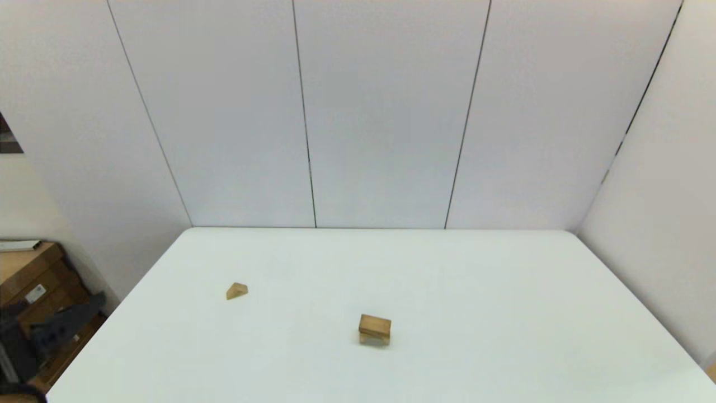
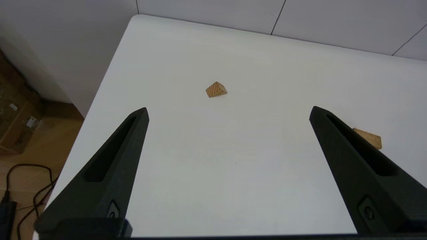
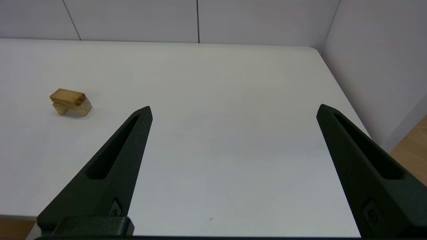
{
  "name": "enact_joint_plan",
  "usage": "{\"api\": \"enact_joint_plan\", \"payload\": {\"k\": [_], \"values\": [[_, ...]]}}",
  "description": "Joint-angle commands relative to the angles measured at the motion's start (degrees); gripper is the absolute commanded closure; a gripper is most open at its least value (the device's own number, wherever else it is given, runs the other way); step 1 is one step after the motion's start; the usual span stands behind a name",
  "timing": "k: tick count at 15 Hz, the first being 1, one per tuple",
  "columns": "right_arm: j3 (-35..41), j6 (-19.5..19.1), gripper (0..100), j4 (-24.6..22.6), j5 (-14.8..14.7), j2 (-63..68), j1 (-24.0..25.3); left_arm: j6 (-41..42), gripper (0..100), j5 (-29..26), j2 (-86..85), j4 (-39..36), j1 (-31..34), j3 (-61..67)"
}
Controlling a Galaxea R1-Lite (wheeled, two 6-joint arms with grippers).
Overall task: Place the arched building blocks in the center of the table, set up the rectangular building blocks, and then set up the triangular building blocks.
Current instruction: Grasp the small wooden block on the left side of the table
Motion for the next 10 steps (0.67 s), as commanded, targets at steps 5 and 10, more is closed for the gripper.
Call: {"api": "enact_joint_plan", "payload": {"k": [5, 10], "values": [[-0.01, -0.02, 0, 0.03, 0.02, 0.01, 0.04, -0.38, 0, -5.16, 26.31, -7.84, -0.29, -0.91], [-0.01, -0.02, 0, 0.03, 0.02, 0.01, 0.04, 5.07, 0, -5.34, 44.59, -24.46, -0.2, -1.18]]}}
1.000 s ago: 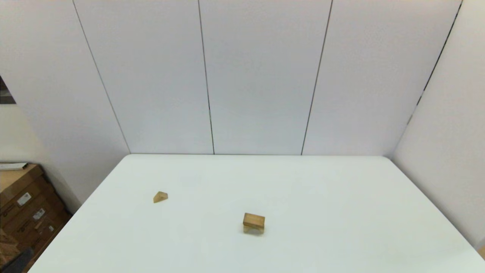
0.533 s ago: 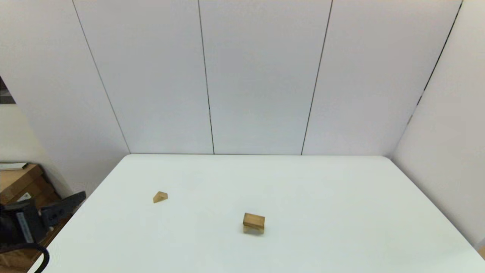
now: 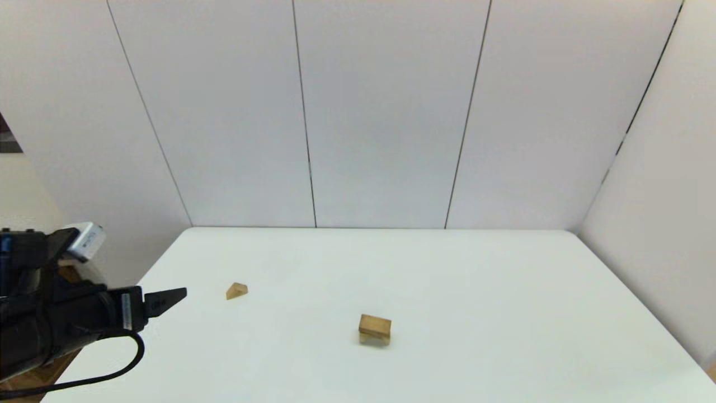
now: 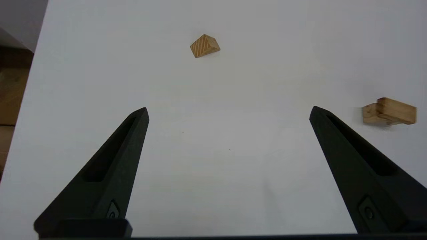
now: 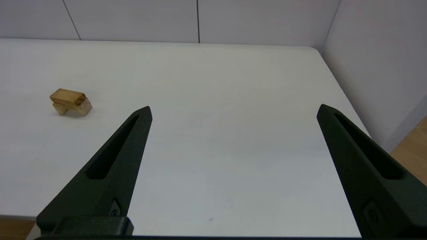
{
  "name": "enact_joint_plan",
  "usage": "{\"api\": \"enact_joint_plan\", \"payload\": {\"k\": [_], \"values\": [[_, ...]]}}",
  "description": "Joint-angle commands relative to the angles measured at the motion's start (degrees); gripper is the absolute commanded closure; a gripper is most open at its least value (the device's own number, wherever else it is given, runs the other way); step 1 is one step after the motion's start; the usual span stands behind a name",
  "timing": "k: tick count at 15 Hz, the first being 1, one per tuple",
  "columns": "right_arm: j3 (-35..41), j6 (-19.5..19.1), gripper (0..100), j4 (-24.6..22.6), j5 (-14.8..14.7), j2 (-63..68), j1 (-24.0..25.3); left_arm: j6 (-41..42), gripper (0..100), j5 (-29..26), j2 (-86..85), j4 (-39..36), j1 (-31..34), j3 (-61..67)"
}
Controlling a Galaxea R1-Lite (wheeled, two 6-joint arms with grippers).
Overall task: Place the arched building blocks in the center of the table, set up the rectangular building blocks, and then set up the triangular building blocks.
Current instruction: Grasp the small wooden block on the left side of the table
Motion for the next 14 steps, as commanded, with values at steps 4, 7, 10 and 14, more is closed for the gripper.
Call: {"api": "enact_joint_plan", "payload": {"k": [4, 7, 10, 14], "values": [[0.02, -0.04, 0, 0.04, 0.0, -0.01, 0.02, 13.91, 0, -0.79, 22.42, -18.35, 0.86, -2.43], [-0.07, -0.04, 0, 0.04, 0.0, -0.01, 0.02, 17.33, 0, -1.14, 24.53, -17.12, 1.92, -4.72], [0.02, -0.04, 0, 0.04, 0.0, -0.01, 0.02, 20.32, 0, -3.43, 24.97, -11.06, 3.41, -7.79], [0.02, -0.04, 0, 0.04, 0.0, -0.01, 0.02, 29.11, 0, -5.54, 24.62, 2.13, 4.29, -14.56]]}}
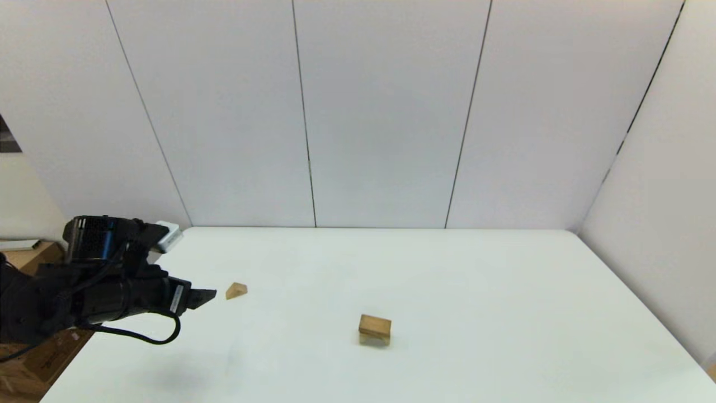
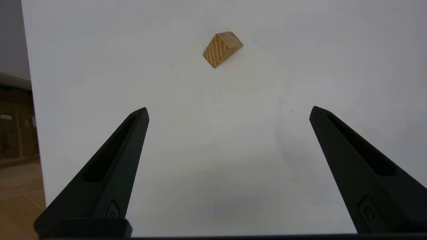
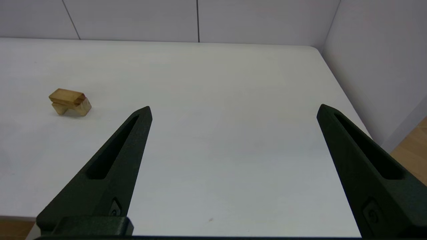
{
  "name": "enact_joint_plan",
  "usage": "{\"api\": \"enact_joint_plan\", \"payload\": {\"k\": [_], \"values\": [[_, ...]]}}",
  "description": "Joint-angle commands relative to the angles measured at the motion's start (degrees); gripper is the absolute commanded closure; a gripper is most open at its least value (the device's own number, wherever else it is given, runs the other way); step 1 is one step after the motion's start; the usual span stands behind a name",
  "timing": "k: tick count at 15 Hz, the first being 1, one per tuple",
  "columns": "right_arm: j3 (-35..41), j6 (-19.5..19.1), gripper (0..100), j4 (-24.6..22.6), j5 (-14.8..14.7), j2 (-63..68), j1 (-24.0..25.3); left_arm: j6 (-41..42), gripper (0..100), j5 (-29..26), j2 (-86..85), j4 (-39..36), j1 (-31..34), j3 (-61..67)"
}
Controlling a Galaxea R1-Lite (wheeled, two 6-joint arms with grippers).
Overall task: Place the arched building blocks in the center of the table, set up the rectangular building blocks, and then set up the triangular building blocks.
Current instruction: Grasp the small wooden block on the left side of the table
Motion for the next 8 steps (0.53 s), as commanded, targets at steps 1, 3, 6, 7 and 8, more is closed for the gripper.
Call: {"api": "enact_joint_plan", "payload": {"k": [1, 3, 6, 7, 8], "values": [[-0.01, -0.04, 0, 0.04, 0.02, -0.01, 0.02, 8.84, 0, -1.69, -0.21, 12.2, 0.53, -6.64], [-0.01, -0.04, 0, 0.04, 0.02, -0.01, 0.02, 13.41, 0, -4.86, 0.14, 21.08, 0.53, -11.21], [-0.1, -0.04, 0, 0.04, 0.02, -0.01, 0.02, 17.63, 0, -9.34, 0.93, 25.91, 0.53, -14.11], [-0.01, -0.04, 0, 0.04, 0.02, -0.01, 0.02, 18.95, 0, -9.34, 2.07, 25.65, 0.53, -14.46], [-0.01, -0.04, 0, 0.04, 0.02, -0.01, 0.02, 20.35, 0, -9.16, 2.95, 25.38, 0.62, -14.64]]}}
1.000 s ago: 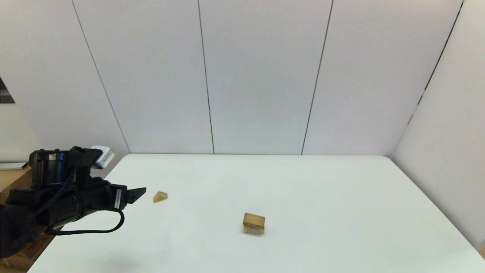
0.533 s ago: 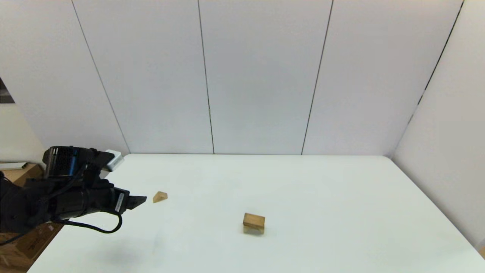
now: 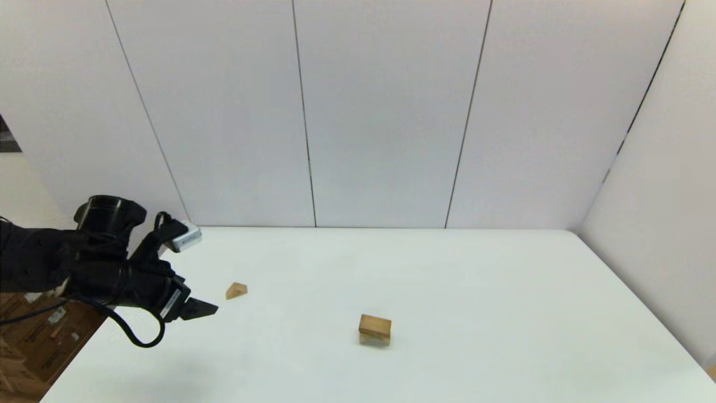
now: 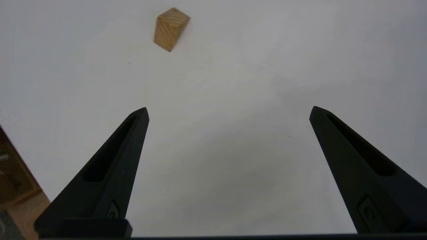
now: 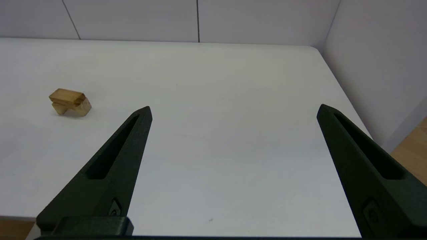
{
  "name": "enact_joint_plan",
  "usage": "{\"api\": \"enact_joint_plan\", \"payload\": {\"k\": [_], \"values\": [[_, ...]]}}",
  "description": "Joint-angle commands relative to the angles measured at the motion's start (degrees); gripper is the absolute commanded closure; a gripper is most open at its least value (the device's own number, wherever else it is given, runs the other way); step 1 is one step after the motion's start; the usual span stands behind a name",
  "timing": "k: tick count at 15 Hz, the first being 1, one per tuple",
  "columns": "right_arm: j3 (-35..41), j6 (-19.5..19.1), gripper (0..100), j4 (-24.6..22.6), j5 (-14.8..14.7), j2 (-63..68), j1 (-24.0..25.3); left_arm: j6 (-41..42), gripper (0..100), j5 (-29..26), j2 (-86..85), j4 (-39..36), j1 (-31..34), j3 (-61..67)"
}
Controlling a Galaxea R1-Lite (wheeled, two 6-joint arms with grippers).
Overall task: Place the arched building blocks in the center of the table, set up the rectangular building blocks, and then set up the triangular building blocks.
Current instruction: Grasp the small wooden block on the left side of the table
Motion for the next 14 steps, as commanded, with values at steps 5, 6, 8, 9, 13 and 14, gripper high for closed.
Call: {"api": "enact_joint_plan", "payload": {"k": [5, 6, 8, 9, 13, 14], "values": [[0.02, -0.04, 0, 0.04, 0.04, -0.01, 0.02, 10.22, 0, -0.14, 9.17, -0.22, 3.64, -4.55], [0.02, -0.04, 0, 0.04, 0.04, -0.01, 0.02, 10.48, 0, -0.14, 11.19, -0.31, 3.81, -5.34], [0.02, -0.04, 0, 0.04, 0.04, -0.01, 0.02, 10.4, 0, -0.31, 14.09, -0.31, 3.9, -7.1], [0.02, -0.04, 0, 0.04, 0.04, -0.01, 0.02, 10.57, 0, -0.31, 14.97, -0.22, 3.81, -7.98], [0.02, -0.04, 0, 0.04, 0.04, -0.01, 0.02, 15.14, 0, -0.49, 18.58, -0.31, 3.73, -9.65], [0.02, -0.04, 0, 0.04, 0.04, -0.01, 0.02, 15.14, 0, -0.58, 19.54, -0.22, 3.73, -10.79]]}}
